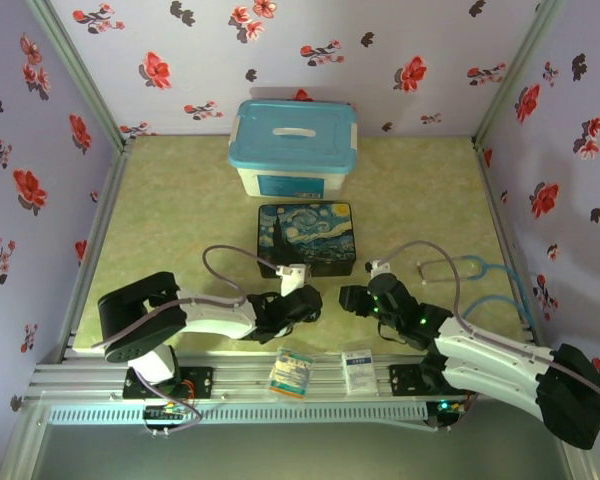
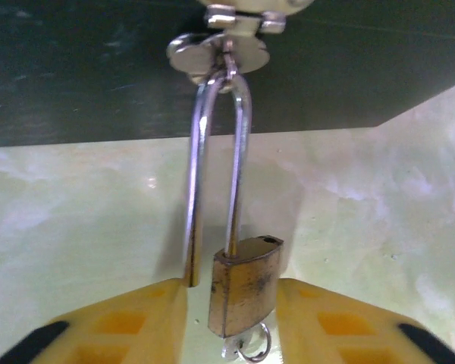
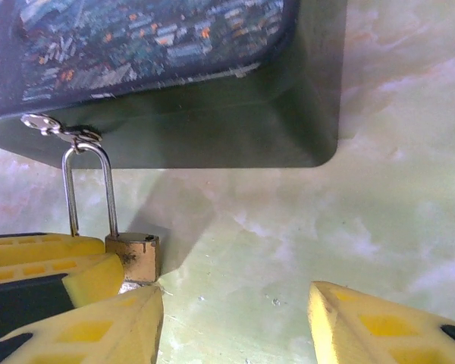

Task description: Unlock the padlock with the key

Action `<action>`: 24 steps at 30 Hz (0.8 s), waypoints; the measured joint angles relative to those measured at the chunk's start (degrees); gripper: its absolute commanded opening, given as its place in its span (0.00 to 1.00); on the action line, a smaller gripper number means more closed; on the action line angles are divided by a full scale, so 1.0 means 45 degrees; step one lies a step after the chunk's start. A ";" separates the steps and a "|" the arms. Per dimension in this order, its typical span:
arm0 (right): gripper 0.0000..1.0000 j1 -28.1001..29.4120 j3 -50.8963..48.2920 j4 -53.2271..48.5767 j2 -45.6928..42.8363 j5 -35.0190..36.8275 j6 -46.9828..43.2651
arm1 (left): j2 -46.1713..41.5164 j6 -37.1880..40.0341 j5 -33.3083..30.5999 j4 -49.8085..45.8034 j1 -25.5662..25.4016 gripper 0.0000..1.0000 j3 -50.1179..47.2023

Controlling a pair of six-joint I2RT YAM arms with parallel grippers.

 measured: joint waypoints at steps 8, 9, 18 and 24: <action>0.59 0.0000 0.0180 0.1103 0.2137 -0.0695 0.0423 | -0.3891 0.0680 -0.0199 -0.0296 -0.0073 0.59 -0.0928; 0.59 0.0000 0.0277 0.1273 0.2433 -0.0801 0.0447 | -0.4609 0.0733 -0.0155 -0.0233 0.0039 0.59 -0.1141; 0.58 0.0146 0.1413 0.3779 0.5416 -0.1617 0.0447 | -0.8131 0.1447 0.1598 -0.0544 0.3857 0.61 -0.2331; 0.56 0.0393 0.2171 0.4590 0.7033 -0.1846 0.0253 | -0.8189 0.2229 0.2701 -0.1049 0.5323 0.62 -0.2317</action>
